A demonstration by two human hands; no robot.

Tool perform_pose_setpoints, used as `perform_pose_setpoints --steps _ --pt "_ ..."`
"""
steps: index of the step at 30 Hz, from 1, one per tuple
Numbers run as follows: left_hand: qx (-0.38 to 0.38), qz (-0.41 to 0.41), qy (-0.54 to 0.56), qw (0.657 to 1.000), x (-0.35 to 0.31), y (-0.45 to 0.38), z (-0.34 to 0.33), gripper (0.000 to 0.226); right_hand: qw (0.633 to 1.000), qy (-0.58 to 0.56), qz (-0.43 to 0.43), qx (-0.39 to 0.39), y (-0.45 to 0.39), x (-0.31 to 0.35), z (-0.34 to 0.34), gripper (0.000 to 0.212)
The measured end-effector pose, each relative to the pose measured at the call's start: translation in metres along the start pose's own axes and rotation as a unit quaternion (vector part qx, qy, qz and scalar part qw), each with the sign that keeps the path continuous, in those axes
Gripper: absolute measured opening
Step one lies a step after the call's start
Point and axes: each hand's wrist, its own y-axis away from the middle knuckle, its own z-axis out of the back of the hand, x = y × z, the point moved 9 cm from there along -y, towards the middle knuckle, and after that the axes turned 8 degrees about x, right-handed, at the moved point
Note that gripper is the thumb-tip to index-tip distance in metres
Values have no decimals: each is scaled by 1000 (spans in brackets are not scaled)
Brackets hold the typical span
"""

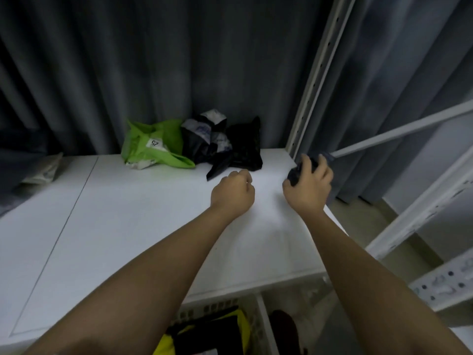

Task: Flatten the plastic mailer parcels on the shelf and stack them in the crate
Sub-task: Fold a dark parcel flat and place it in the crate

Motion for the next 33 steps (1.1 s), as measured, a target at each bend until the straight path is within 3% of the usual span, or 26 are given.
perform_pose_setpoints --steps 4,8,12,15,19,23,27,33 --pt "9 2 26 1000 5 -26 -9 26 996 16 -40 81 -41 -14 -22 91" --pt "26 12 43 999 13 -42 -20 25 985 32 -63 158 -65 -30 -50 79" --pt "45 26 49 997 22 -40 -27 24 994 0 -39 98 -66 -26 -50 47" --pt "47 28 50 997 28 -33 -27 23 995 -94 -5 43 -52 -16 -36 23" --pt "30 39 79 996 38 -16 -16 24 976 -205 70 21 -21 14 -21 9" --pt "15 73 117 990 60 8 5 39 937 -328 104 54 10 51 -14 18" --pt "14 107 204 973 95 57 47 55 872 -456 93 154 59 106 -22 28" --pt "8 131 358 924 140 120 87 72 760 -627 6 175 120 164 -30 25"
